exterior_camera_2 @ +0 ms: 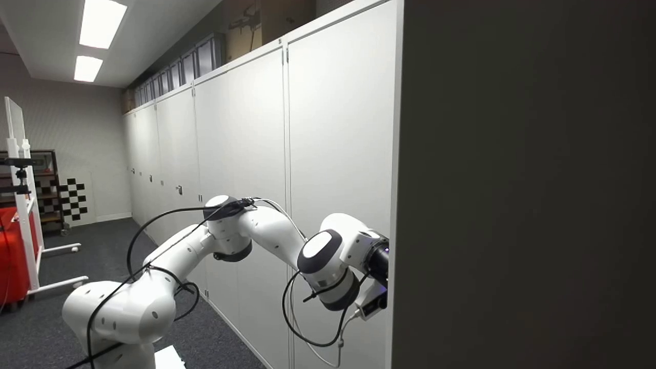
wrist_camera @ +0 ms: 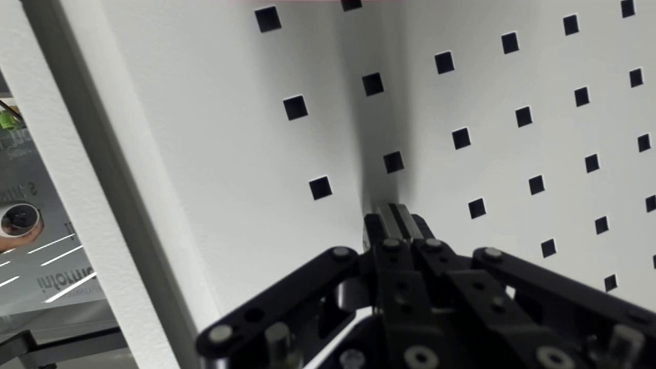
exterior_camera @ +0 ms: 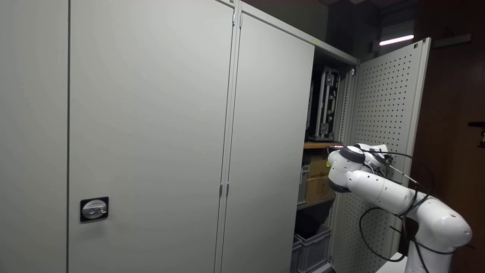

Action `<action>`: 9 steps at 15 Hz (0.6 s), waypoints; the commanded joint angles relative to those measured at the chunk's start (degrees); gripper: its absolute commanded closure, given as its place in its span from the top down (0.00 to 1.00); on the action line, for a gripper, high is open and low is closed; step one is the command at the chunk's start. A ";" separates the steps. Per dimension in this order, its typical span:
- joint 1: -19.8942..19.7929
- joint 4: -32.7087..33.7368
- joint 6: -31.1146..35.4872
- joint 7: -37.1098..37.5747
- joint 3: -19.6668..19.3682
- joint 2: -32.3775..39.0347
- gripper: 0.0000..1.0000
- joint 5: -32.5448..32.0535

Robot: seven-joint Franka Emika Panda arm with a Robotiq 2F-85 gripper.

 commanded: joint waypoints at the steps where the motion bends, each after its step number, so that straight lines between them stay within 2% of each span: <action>1: 0.02 -1.23 2.36 0.19 -0.03 2.15 0.00 1.68; 9: 0.02 -2.47 2.07 2.67 -0.12 2.89 0.00 3.90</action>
